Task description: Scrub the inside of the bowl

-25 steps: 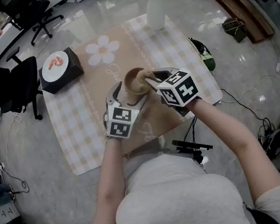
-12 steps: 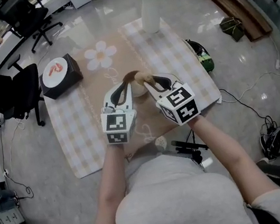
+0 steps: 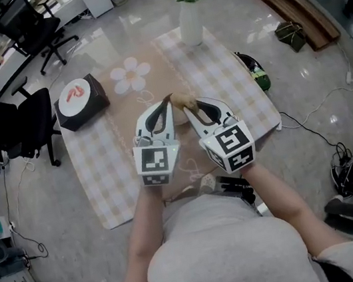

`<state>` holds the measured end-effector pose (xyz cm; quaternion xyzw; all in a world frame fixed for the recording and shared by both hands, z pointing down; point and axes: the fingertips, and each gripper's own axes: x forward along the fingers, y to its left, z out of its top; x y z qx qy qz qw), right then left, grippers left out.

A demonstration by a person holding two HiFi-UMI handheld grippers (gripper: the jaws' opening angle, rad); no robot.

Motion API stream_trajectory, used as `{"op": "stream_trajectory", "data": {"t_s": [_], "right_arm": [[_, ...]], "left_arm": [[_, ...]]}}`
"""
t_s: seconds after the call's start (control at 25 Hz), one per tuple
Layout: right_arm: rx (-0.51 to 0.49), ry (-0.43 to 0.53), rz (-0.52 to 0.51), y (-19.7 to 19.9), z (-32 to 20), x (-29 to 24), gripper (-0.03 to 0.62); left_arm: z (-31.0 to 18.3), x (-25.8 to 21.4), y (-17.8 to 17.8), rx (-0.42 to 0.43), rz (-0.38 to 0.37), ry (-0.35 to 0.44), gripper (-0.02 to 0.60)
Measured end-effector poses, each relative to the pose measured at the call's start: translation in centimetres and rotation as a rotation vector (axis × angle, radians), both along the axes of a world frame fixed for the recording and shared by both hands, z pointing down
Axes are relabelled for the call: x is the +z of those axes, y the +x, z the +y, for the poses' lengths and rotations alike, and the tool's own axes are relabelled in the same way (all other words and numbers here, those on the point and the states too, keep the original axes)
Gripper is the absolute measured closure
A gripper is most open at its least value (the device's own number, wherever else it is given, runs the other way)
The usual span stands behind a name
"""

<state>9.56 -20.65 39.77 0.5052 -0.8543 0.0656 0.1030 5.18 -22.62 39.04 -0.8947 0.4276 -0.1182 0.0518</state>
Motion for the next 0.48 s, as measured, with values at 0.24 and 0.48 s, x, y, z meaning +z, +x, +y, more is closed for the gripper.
{"op": "stream_trajectory", "data": {"t_s": [0.24, 0.48], "right_arm": [[0.071, 0.076, 0.024, -0.1, 0.3, -2.3, 0.511], [0.105, 0.145, 0.026, -0.3, 1.1, -4.2, 0.511]], "left_arm": [[0.6, -2.7, -0.4, 0.007, 0.047, 0.037, 0.571], [1.3, -4.2, -0.7, 0.014, 0.102, 0.073, 0.571]]}}
